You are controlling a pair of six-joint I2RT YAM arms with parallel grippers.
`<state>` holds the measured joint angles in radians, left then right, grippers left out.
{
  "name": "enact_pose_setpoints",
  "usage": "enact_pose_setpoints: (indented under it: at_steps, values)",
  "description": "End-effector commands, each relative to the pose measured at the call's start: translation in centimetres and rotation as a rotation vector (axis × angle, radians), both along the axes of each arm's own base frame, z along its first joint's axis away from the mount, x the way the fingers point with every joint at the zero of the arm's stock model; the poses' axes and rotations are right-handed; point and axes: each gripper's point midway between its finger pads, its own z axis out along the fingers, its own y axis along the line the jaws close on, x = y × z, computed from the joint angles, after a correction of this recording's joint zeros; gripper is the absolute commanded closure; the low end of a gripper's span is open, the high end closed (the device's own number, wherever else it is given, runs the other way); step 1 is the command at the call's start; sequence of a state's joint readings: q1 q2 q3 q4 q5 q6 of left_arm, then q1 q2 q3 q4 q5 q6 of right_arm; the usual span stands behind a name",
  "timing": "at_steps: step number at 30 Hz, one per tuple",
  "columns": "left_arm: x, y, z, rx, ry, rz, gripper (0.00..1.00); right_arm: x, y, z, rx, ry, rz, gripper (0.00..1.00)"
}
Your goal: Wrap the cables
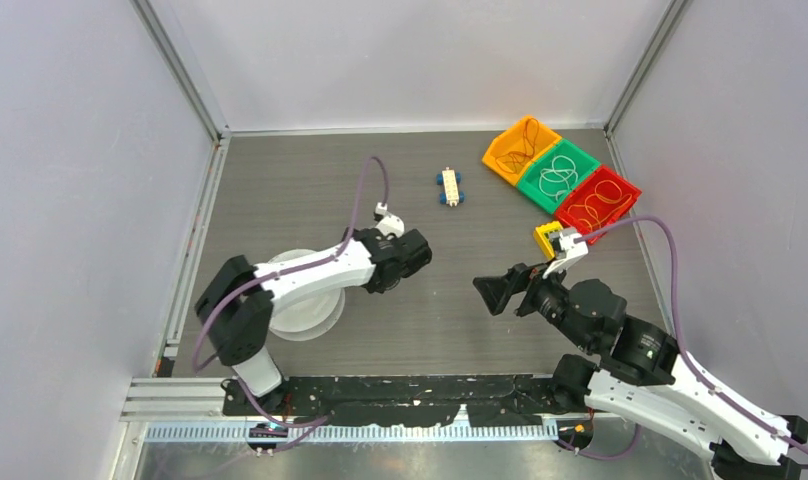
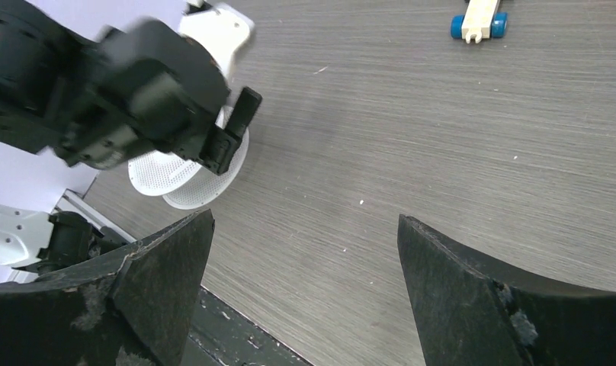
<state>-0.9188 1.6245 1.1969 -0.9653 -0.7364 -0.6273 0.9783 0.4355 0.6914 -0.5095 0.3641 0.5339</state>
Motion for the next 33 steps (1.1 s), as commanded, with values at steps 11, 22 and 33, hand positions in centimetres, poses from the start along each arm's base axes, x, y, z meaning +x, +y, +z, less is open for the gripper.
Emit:
enact_pose_setpoints:
  at_steps: [11, 22, 33]
  values:
    - [0.0, 3.9, 0.2, 0.490, -0.039, 0.026, 0.39, -0.6, -1.7, 2.0, 0.060, -0.050, -0.025, 0.03]
    - [-1.9, 4.6, -0.9, 0.584, 0.044, 0.043, 0.52, -0.9, -2.0, 2.4, 0.073, -0.049, -0.024, 0.03]
    - [-4.0, 5.2, -2.4, 0.679, 0.121, 0.025, 0.55, -1.4, -2.2, 3.2, 0.102, -0.052, -0.012, 0.03]
